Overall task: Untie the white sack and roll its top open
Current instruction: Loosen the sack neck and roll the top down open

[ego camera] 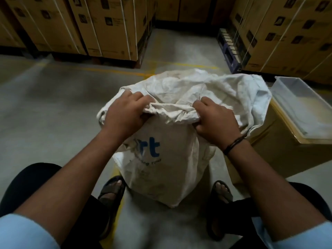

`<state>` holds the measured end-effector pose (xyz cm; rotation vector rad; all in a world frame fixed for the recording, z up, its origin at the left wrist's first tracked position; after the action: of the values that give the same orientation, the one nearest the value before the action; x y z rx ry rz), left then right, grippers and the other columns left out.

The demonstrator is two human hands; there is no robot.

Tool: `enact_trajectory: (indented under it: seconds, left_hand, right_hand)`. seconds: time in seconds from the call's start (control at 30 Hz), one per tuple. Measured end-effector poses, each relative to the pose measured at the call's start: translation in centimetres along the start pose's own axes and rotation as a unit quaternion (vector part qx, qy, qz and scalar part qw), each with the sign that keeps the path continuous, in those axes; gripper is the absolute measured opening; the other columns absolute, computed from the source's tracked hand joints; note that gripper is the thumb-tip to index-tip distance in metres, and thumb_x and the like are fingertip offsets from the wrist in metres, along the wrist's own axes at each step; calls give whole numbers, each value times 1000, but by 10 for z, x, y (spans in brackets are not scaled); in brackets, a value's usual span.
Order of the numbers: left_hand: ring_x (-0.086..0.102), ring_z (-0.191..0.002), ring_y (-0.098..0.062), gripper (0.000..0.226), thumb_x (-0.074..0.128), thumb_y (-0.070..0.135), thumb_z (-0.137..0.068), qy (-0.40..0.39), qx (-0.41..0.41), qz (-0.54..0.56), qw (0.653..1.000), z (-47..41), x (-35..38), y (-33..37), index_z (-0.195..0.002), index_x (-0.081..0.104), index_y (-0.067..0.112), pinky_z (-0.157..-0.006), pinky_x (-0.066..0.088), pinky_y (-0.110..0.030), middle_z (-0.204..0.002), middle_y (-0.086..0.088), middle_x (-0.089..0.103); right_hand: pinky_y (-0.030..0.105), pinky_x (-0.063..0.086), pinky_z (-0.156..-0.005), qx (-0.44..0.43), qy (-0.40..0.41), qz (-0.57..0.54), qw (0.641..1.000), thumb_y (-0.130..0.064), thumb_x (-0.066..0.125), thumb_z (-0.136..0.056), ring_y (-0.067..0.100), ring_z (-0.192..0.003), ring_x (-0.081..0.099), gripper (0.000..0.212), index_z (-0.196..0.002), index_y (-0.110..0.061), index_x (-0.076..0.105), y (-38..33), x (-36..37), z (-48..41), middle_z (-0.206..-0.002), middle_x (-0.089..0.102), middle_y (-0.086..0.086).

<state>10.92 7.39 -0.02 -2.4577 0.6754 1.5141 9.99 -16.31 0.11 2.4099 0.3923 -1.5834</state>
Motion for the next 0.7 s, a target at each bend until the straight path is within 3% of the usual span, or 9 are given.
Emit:
enact_trajectory:
  seconds: [0.07,0.13,0.2,0.27,0.33,0.43,0.53,0.63,0.7]
  left_hand:
    - [54,-111,-29,52,56,63,-80,-186,-72,41,979,1,15,5,-126,61,38,-88,47,-42,-119,4,67]
    - [47,-114,-22,74,42,92,-72,-303,-50,62,950,14,23,21,-130,52,48,-100,40,-48,-120,17,61]
    - [50,-109,-15,75,32,99,-73,-273,-40,140,951,16,16,35,-121,57,47,-99,42,-47,-113,20,63]
    - [57,-111,-8,70,44,95,-75,-210,-54,226,950,6,7,42,-120,59,43,-96,47,-38,-117,20,65]
    - [58,-111,-3,64,59,84,-77,-241,-50,270,931,-1,9,51,-126,55,43,-91,47,-24,-118,24,62]
    - [59,-110,-6,61,66,71,-81,-286,-17,258,923,-2,16,62,-129,53,37,-91,48,-24,-116,21,60]
    - [61,-100,-12,57,74,65,-78,-272,3,214,938,2,18,59,-120,50,34,-86,51,-36,-113,15,64]
    - [59,-88,-17,51,78,52,-77,-266,31,158,950,6,21,56,-114,47,36,-74,50,-38,-102,11,65]
    - [57,-86,-18,50,78,45,-76,-270,57,148,950,8,23,58,-113,45,37,-70,48,-36,-103,12,64]
  right_hand:
    - [36,43,-44,-1,55,17,998,-11,66,-71,34,-64,53,23,-90,-12,53,-2,-3,10,-91,54,7]
    - [38,41,-51,-22,93,47,994,-9,63,-69,32,-69,51,20,-87,-11,53,-3,-6,17,-89,54,9]
    - [41,38,-64,-53,102,68,991,-13,62,-69,33,-81,51,21,-88,-12,55,-14,-8,19,-92,54,10]
    - [42,38,-72,-69,109,33,991,-12,62,-70,34,-88,52,23,-91,-9,57,-25,-9,22,-98,55,13]
    - [41,41,-78,-73,105,-19,992,-11,64,-71,34,-95,54,26,-96,-6,59,-30,-7,24,-106,56,15]
    - [44,45,-93,-107,21,-38,993,-18,69,-71,32,-99,59,41,-110,-9,58,-29,3,22,-117,58,11]
    - [49,31,-118,-154,-117,-62,979,-31,70,-76,23,-115,59,62,-132,-21,44,-30,14,23,-123,59,0]
    - [53,6,-125,-147,-270,-30,951,-52,72,-77,20,-144,37,92,-150,-30,23,-19,24,29,-148,46,-4]
    - [54,3,-124,-132,-341,21,931,-64,75,-69,22,-150,25,108,-154,-35,16,-6,32,33,-158,36,-6]
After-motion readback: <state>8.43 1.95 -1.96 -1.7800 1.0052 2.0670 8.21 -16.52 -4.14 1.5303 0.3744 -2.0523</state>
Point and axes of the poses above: each hand's wrist, its own z-axis away from the middle knuckle, its own x-axis out of the palm, y = z × x, the point moved 5 cm from there along -z, towards the middle knuckle
